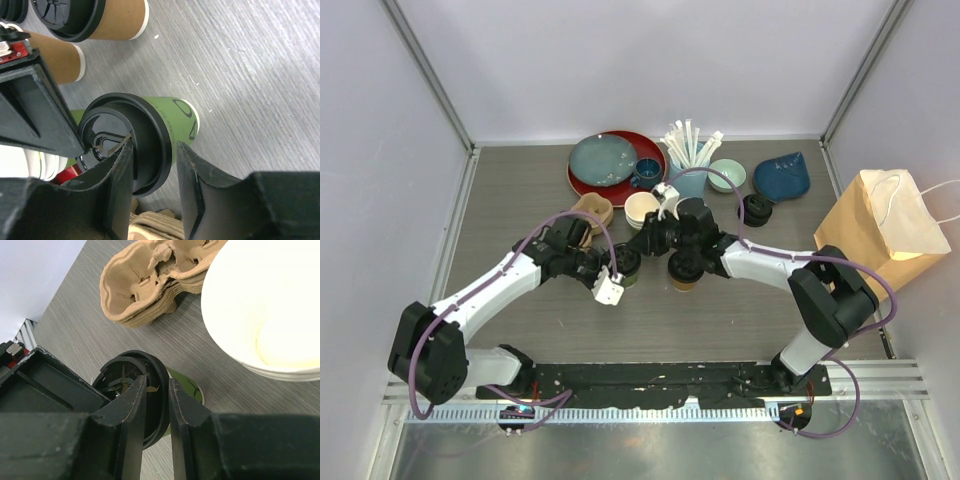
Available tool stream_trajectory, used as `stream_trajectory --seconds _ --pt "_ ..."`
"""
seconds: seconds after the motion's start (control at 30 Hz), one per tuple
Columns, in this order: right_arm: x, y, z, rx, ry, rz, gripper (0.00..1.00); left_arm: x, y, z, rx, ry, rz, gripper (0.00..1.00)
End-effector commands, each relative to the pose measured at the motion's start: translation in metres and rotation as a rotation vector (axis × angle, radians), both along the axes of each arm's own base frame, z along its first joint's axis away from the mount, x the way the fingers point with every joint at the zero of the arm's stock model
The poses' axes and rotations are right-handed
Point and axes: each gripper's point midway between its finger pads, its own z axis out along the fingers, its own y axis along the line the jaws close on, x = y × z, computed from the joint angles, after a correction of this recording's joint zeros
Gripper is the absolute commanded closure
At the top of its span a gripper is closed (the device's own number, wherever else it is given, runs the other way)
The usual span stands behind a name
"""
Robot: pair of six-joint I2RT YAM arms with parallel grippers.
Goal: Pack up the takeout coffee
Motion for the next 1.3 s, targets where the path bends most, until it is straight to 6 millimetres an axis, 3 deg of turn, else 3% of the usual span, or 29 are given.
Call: stream_trajectory --seconds 0.0,0.1,0.23,0.43,0.67,0.93,1.03,1.1,1.13,1.27 --pt "-0.051 -0.017 -0.063 -0.232 0.231 0.07 0.84 -0.036 0.017 -0.032 0.104 0.237 0.044 0.57" --pt "-0.044 -0.011 -0.041 -0.203 0.19 0.069 0.78 -0.024 0.006 -0.003 0.042 0.214 0.082 0.52" --pt "-0.04 -0.006 -0.023 -0.185 0.16 0.066 0.72 -0.02 0.001 0.019 -0.001 0.196 0.094 0.48" --pt "-0.032 0.003 0.004 -0.151 0.104 0.068 0.66 -0.029 0.003 0.03 -0.01 0.201 0.078 0.41" --pt "-0.027 0.008 0.027 -0.145 0.063 0.076 0.58 -0.012 -0.008 0.055 -0.082 0.144 0.112 0.34" --pt "-0.021 0.013 0.045 -0.126 0.032 0.079 0.48 -0.043 0.011 0.047 0.013 0.191 0.027 0.31" --pt "-0.018 0.011 0.052 -0.108 0.041 0.065 0.47 -0.05 0.016 0.049 0.015 0.212 0.048 0.34" --pt "-0.014 0.006 0.056 -0.094 0.049 0.038 0.53 -0.053 0.018 0.054 0.006 0.208 0.063 0.41" --pt "-0.013 0.002 0.055 -0.089 0.055 0.026 0.57 -0.054 0.019 0.055 0.003 0.207 0.067 0.5" --pt "-0.013 -0.002 0.06 -0.066 0.058 0.011 0.72 -0.061 0.025 0.044 0.02 0.197 0.056 0.64"
